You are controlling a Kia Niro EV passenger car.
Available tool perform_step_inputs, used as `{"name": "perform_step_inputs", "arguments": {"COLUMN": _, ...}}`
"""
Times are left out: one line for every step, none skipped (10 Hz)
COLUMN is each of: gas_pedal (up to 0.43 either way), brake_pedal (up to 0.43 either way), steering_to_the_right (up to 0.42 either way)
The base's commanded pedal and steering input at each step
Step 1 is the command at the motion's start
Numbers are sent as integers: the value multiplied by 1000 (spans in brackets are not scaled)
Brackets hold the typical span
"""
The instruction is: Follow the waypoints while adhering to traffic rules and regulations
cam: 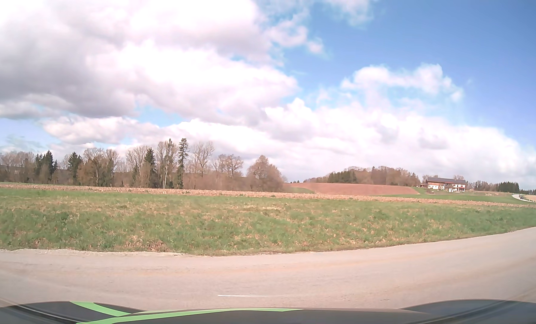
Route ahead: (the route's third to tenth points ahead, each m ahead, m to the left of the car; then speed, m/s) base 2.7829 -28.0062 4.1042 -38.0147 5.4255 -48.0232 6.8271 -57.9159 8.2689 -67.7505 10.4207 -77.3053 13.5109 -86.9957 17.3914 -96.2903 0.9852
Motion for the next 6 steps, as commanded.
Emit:
{"name": "perform_step_inputs", "arguments": {"gas_pedal": 0, "brake_pedal": 122, "steering_to_the_right": 388}}
{"name": "perform_step_inputs", "arguments": {"gas_pedal": 0, "brake_pedal": 122, "steering_to_the_right": 381}}
{"name": "perform_step_inputs", "arguments": {"gas_pedal": 0, "brake_pedal": 122, "steering_to_the_right": 375}}
{"name": "perform_step_inputs", "arguments": {"gas_pedal": 0, "brake_pedal": 122, "steering_to_the_right": 369}}
{"name": "perform_step_inputs", "arguments": {"gas_pedal": 0, "brake_pedal": 122, "steering_to_the_right": 366}}
{"name": "perform_step_inputs", "arguments": {"gas_pedal": 0, "brake_pedal": 122, "steering_to_the_right": 363}}
